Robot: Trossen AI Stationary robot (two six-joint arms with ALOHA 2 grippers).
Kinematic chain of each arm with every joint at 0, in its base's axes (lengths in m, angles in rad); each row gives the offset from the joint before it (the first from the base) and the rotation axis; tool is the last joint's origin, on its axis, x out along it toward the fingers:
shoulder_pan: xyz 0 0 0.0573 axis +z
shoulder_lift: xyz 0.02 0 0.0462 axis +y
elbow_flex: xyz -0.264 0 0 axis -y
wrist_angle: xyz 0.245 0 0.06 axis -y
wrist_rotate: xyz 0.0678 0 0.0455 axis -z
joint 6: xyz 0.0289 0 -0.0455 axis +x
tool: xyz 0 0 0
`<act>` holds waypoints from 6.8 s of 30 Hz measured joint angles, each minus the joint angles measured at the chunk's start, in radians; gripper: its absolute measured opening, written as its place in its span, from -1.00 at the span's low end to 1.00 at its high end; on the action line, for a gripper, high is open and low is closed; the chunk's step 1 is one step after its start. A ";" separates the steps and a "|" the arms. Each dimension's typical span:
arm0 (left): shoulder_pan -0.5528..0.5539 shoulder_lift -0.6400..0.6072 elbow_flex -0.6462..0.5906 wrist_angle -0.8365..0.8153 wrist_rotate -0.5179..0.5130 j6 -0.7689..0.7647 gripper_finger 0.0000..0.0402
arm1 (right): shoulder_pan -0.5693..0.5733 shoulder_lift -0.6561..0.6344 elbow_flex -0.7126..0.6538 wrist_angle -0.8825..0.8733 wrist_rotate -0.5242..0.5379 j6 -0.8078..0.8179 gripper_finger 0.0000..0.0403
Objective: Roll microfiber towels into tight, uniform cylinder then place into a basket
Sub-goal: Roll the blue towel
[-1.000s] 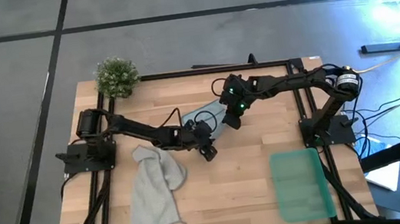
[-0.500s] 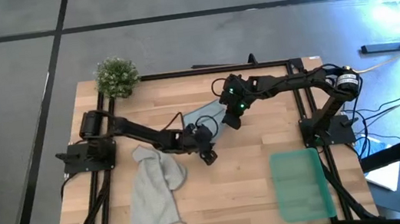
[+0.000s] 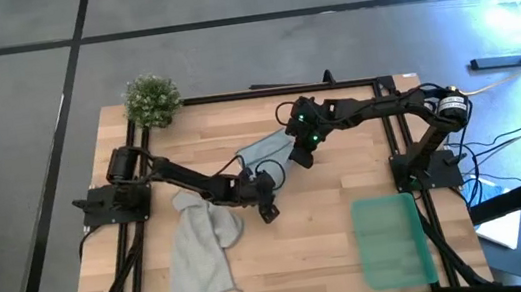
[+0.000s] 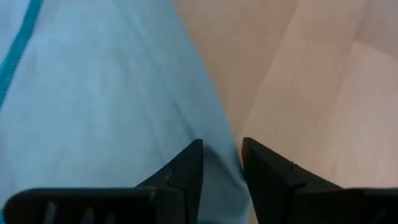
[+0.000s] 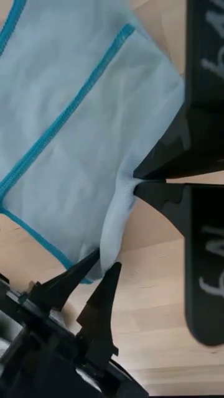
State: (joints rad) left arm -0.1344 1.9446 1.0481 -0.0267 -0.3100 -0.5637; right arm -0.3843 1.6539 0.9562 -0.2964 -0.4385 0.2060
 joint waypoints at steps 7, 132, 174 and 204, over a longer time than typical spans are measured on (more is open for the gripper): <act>-0.019 -0.008 0.002 -0.074 -0.037 0.045 -0.46 | 0.000 0.000 0.000 0.000 0.000 0.002 -0.97; 0.328 -0.133 0.001 -0.436 0.253 0.129 -0.98 | 0.025 0.267 0.161 -0.003 0.124 -0.477 -0.34; 0.297 -0.440 0.070 -0.603 0.204 0.173 -0.56 | 0.021 0.218 0.190 -0.053 0.154 -0.476 -0.34; 0.158 -0.448 0.070 -0.663 0.162 0.041 -0.55 | 0.115 0.132 -0.058 0.171 0.220 -0.768 -0.34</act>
State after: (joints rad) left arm 0.0235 1.4967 1.1179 -0.6899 -0.1478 -0.5232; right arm -0.2691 1.7863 0.8985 -0.1254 -0.2190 -0.5621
